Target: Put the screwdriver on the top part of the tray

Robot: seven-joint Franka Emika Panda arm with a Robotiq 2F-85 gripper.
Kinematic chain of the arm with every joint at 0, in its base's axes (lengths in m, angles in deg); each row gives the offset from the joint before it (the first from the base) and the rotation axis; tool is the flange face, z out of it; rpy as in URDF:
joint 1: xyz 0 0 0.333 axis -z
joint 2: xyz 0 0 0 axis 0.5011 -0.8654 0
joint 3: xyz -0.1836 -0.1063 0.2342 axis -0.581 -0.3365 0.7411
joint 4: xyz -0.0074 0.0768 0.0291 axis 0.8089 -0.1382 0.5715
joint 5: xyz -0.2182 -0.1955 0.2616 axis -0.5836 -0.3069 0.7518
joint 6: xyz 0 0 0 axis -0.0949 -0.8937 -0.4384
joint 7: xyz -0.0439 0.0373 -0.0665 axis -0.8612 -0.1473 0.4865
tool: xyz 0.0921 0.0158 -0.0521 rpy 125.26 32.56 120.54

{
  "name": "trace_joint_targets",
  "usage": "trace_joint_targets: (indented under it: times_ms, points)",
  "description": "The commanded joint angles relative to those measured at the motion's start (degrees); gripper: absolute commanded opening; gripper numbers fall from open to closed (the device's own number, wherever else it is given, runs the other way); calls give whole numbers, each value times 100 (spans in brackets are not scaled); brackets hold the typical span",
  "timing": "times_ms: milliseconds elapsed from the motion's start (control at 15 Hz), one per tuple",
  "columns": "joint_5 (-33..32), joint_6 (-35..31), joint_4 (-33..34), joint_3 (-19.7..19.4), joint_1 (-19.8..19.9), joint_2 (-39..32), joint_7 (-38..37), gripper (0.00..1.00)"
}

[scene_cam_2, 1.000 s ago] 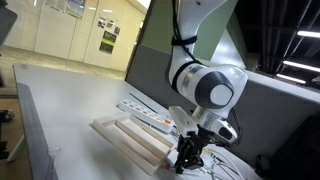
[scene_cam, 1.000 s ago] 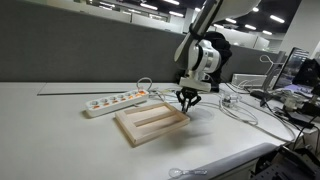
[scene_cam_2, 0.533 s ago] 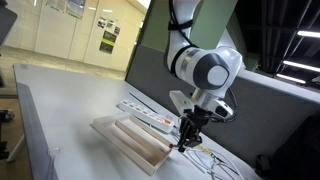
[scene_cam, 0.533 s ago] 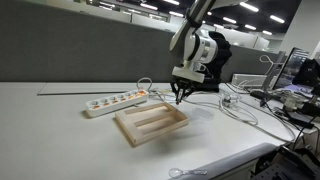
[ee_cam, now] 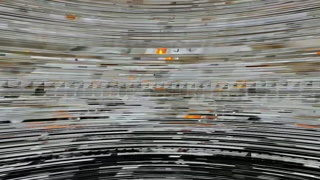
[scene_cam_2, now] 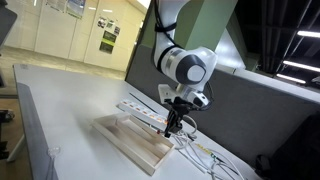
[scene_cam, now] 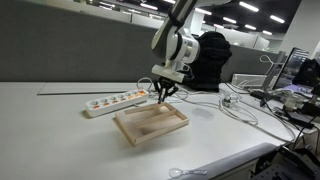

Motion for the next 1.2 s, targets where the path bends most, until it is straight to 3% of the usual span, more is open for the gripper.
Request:
trace_joint_targets:
  times_ms: [0, 400, 1133]
  points:
    - [55, -104, 376, -67, -224, -381, -540, 7]
    - [-10, -245, 268, -150, -416, -329, -909, 7]
    - [-3, -187, -692, -98, -707, 456, -1462, 7]
